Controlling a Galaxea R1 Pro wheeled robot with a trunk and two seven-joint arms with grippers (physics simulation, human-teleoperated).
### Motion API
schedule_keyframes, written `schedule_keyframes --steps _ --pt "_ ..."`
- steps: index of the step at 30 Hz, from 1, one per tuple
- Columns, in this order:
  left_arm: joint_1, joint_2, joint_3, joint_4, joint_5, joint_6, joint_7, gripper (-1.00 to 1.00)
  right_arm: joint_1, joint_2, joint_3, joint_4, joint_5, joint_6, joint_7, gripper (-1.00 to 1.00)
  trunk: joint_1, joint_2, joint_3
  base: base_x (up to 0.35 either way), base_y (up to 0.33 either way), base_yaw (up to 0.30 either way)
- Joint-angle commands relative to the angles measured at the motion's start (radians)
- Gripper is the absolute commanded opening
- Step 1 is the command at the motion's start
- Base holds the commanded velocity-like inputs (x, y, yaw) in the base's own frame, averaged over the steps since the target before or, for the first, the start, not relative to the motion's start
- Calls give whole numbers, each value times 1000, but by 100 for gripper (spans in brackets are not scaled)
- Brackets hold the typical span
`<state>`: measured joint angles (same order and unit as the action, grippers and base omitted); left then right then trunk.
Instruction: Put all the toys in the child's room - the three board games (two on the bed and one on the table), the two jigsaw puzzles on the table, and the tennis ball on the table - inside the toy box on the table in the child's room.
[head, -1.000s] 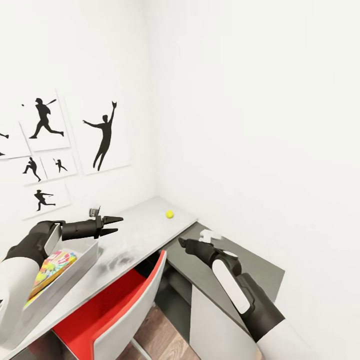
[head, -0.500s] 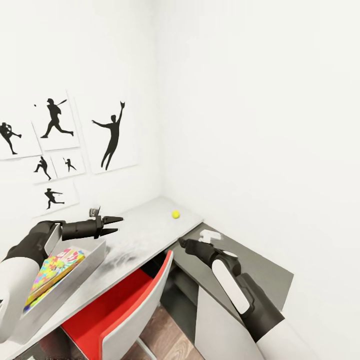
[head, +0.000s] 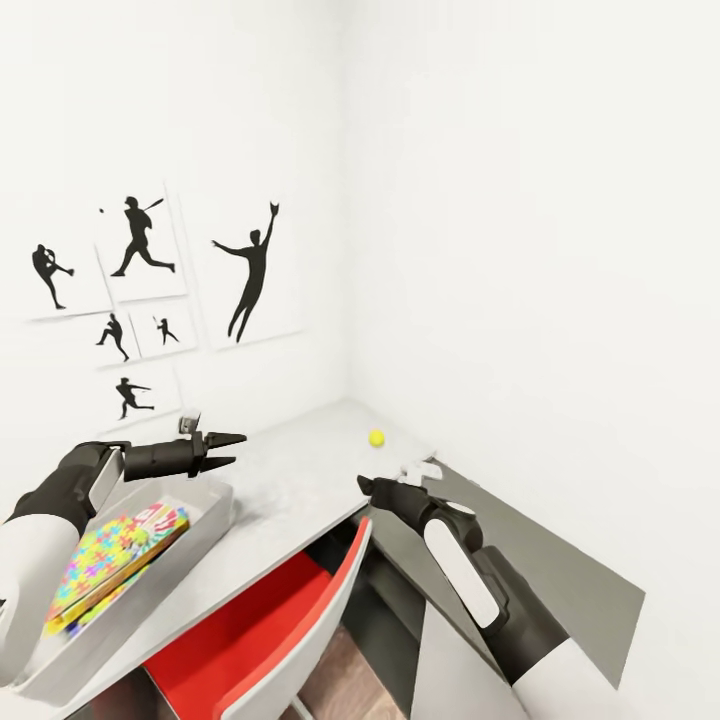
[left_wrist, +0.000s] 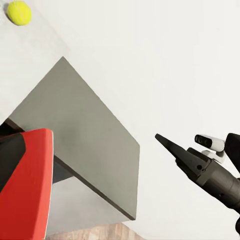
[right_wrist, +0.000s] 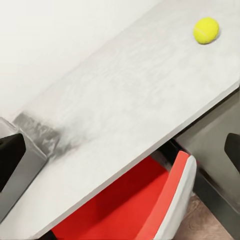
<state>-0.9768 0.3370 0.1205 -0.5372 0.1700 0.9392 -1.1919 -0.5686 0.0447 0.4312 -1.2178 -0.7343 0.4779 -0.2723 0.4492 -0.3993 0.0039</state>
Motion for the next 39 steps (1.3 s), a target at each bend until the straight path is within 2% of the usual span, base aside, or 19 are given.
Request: schedule_keyframes --steps 1,17,30,39 --pt "0 0 1 0 2 4 -1 100 -1 0 1 -1 -10 1 -10 100 1 -1 0 193 -10 14" --pt "0 1 1 0 2 -13 -3 100 -1 0 3 12 -14 -24 -5 100 1 -1 0 112 4 2" --pt "0 1 2 0 3 -13 -3 100 -1 0 3 12 -16 -22 -6 100 1 -1 0 20 7 0" --pt "0 1 1 0 3 -13 -3 100 -1 0 3 12 -15 -22 -4 100 1 -1 0 85 104 0"
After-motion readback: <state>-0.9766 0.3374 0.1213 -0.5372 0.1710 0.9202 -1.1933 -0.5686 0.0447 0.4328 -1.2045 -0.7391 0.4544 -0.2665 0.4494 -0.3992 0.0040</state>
